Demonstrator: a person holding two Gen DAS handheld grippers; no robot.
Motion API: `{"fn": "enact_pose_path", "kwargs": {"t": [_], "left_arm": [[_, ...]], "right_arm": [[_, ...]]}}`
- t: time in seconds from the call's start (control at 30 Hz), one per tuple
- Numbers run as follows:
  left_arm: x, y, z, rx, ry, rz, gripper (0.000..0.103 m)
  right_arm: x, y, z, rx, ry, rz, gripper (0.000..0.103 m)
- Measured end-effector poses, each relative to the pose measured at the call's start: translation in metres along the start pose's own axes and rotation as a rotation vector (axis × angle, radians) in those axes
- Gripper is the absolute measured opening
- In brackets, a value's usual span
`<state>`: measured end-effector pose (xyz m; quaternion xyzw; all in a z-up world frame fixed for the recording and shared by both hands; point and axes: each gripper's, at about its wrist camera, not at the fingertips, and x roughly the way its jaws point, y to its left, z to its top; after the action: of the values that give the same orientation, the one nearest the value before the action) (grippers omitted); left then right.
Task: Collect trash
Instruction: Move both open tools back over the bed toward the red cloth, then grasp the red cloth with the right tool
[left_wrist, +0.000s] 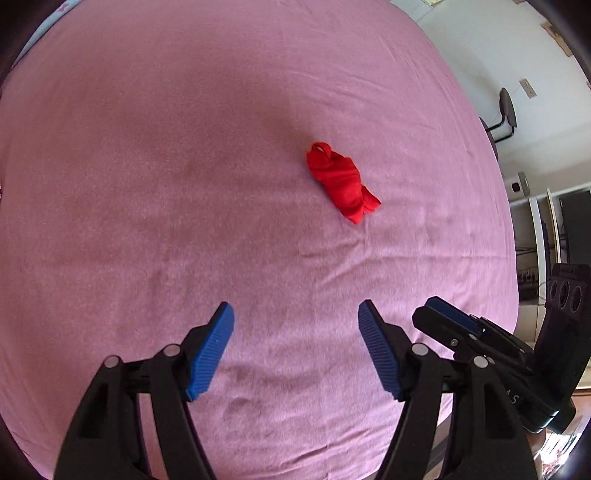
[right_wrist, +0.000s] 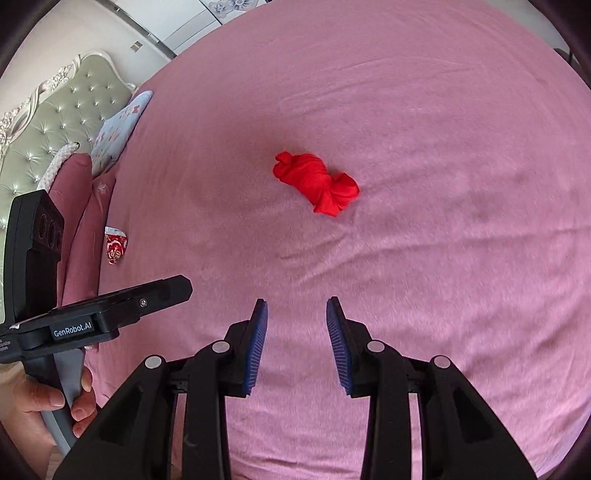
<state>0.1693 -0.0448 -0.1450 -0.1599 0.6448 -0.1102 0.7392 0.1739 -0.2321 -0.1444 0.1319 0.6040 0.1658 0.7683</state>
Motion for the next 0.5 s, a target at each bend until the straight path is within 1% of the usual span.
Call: {"fn": "enact_pose_path", "kwargs": {"t": [0.13,0.23,0.33,0.47,0.5], "left_arm": [[0.020,0.013,0.027,-0.050,0.005,0.002,0.069],[0.035,0.022,0.042,-0.067,0.011,0.011,0.069],[0.048,0.031,0.055,-0.093,0.016,0.016,0.069],[0.058,0.038,0.065,-0.105,0.020,0.027,0.069],[0.060,0.040,0.066,-0.112,0.022,0.026,0.069]], "right_arm": [[0.028,0.007,0.039,-0.050,0.004,0.000,0.034],[0.052,0.005,0.062,-0.085,0.014,-0.023,0.034],[0.072,0.000,0.077,-0.096,0.021,-0.034,0.034],[0.093,-0.005,0.092,-0.105,0.025,-0.065,0.034],[0.097,-0.005,0.095,-0.114,0.025,-0.083,0.036]]}}
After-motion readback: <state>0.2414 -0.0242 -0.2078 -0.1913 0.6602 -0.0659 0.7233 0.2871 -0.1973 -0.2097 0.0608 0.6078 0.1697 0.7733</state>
